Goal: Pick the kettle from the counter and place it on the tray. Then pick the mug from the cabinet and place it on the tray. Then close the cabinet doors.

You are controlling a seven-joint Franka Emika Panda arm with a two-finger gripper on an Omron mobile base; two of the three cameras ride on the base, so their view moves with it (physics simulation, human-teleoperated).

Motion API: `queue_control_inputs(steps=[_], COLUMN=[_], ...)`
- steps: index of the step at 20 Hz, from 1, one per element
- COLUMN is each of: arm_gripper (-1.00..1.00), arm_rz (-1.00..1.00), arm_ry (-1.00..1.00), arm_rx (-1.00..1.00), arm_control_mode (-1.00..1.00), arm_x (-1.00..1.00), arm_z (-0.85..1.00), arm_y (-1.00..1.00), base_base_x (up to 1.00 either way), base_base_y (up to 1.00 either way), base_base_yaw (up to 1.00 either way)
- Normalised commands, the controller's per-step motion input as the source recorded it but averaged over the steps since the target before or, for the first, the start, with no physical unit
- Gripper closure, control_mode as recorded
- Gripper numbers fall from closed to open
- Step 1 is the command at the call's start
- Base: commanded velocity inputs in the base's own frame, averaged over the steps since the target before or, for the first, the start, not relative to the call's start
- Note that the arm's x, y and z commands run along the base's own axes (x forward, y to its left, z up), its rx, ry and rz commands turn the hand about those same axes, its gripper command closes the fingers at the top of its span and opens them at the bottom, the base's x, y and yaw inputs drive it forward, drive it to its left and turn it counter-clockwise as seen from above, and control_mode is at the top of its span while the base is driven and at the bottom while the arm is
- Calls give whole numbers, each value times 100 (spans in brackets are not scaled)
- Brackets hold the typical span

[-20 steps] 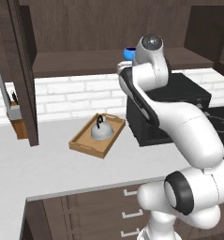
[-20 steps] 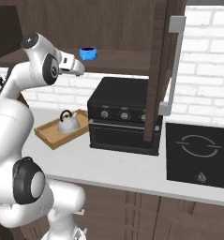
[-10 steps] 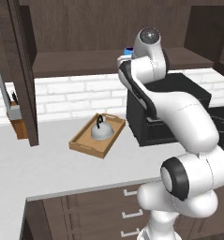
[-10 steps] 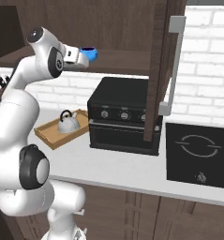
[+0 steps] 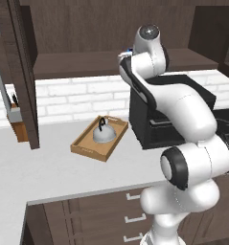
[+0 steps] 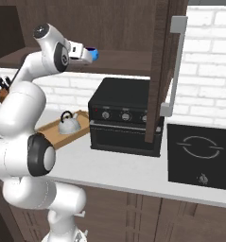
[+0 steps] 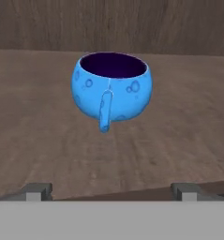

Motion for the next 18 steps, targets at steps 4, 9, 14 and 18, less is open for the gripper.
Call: queue_control_inputs(steps=[4, 9, 14, 18], arm_gripper=[-100, -100, -100, -100], arm_rz=[0, 0, -1, -5], arm_ry=[0, 0, 0, 0], arm_rx=[0, 0, 0, 0], arm_control_mode=[-100, -100, -100, -100], arm_x=[41, 30, 22, 20], arm_z=[0, 0, 0, 0], arm_y=[-1, 0, 0, 0], base_base_x=[0, 0, 0, 0], base_base_y=[0, 0, 0, 0], base_base_yaw=[0, 0, 0, 0])
